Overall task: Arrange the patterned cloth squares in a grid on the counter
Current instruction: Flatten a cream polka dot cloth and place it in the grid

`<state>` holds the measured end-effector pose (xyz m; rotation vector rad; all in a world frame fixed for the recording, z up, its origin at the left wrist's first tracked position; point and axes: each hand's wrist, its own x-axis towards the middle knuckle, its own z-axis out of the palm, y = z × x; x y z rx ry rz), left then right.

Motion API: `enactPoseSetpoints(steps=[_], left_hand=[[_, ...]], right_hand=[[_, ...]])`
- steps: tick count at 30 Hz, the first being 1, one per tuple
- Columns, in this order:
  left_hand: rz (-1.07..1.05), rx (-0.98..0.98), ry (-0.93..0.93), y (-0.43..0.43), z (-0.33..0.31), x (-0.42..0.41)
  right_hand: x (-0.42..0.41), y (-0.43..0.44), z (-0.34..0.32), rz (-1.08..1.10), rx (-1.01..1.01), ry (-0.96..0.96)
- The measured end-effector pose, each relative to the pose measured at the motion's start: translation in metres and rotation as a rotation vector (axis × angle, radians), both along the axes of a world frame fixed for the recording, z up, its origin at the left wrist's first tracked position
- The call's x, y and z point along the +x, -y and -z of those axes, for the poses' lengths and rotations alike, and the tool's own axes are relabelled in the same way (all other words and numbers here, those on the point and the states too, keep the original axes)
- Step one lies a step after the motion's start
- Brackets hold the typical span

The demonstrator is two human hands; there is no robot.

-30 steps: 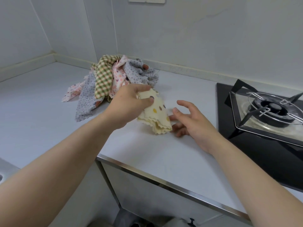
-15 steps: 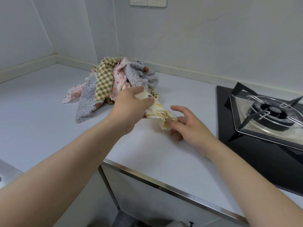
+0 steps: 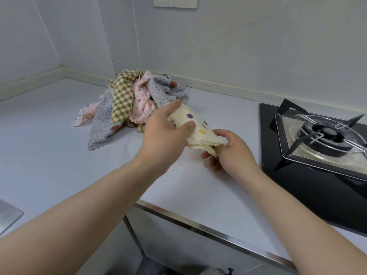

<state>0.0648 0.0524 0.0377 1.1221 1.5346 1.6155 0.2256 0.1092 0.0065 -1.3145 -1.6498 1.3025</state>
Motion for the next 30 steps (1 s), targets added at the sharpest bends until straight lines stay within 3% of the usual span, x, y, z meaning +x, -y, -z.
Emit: enactPoseSetpoints(steps=[10, 17, 25, 30], left_hand=[[-0.005, -0.031, -0.082, -0.004, 0.007, -0.004], [-0.062, -0.009, -0.162, -0.008, 0.011, -0.01], [-0.037, -0.001, 0.001, -0.007, -0.004, -0.016], [0.144, 0.008, -0.148, 0.003, 0.0, -0.003]], right_hand=[[0.002, 0.002, -0.012, 0.032, -0.24, -0.28], [0.002, -0.002, -0.007, 0.069, -0.254, -0.504], [0.021, -0.005, -0.008, -0.379, -0.48, -0.709], [0.015, -0.005, -0.013, -0.135, -0.525, -0.607]])
